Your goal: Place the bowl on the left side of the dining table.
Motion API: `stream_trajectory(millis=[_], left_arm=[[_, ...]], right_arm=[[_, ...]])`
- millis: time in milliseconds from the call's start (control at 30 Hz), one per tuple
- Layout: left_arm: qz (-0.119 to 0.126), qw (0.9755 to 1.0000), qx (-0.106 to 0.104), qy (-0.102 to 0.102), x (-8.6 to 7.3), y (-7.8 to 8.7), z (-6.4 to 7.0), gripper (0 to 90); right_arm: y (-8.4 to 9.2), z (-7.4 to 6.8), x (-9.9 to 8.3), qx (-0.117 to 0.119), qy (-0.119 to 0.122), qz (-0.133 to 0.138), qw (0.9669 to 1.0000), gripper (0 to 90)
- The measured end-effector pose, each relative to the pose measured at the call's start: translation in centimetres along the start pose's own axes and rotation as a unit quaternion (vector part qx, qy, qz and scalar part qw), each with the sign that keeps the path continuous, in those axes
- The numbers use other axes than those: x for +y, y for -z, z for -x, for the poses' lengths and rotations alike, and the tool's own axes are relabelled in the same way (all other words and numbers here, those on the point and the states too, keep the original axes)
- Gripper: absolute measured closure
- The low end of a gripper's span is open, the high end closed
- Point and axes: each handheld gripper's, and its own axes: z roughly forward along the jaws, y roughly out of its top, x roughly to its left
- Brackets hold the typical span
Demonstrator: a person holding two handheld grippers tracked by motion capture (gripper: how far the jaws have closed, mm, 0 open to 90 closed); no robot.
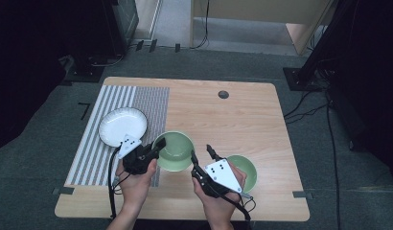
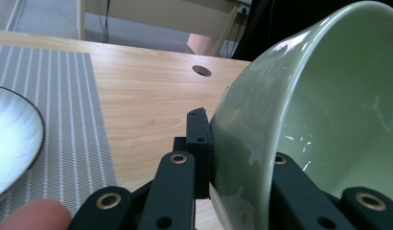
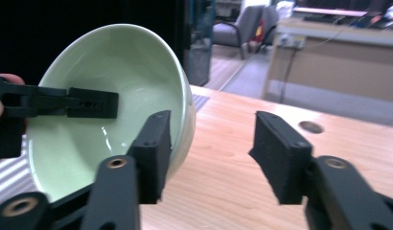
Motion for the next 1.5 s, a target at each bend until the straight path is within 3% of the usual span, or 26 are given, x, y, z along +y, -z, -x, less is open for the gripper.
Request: stream_trajectory(millis=[200, 300, 533, 700, 1033, 1500], left_arm=[[-0.001, 1.0000, 0.004, -0.001, -0.2, 0.3, -1.0, 81.5], [-0.001, 1.0000, 0.003, 0.001, -0.3, 0.5, -1.4, 81.6], [0.004, 0.9999, 0.010, -0.003, -0.1, 0.9, -2.0, 81.8], [0.004, 0.9999, 0.011, -0.003, -0.2, 1.1, -2.3, 81.8], [0.005, 0.9999, 0.012, 0.002, -0.2, 1.2, -3.1, 82.0], [0.009, 0.9993, 0.036, 0.011, -0.1, 1.6, -5.3, 82.2]], right_arm=[[-0.1, 0.8, -0.1, 0.035, -0.022, -0.009, 0.9991, 24.9], [-0.3, 1.6, -0.1, 0.036, -0.048, -0.020, 0.9980, 14.4], [-0.1, 1.9, -0.2, 0.043, -0.040, -0.017, 0.9981, 14.4], [0.3, 2.8, -0.4, 0.047, -0.051, -0.022, 0.9974, 14.4], [1.6, 5.2, -1.1, 0.030, -0.068, -0.031, 0.9967, 14.4], [2.8, 8.9, -1.5, -0.001, -0.087, -0.036, 0.9955, 15.0]])
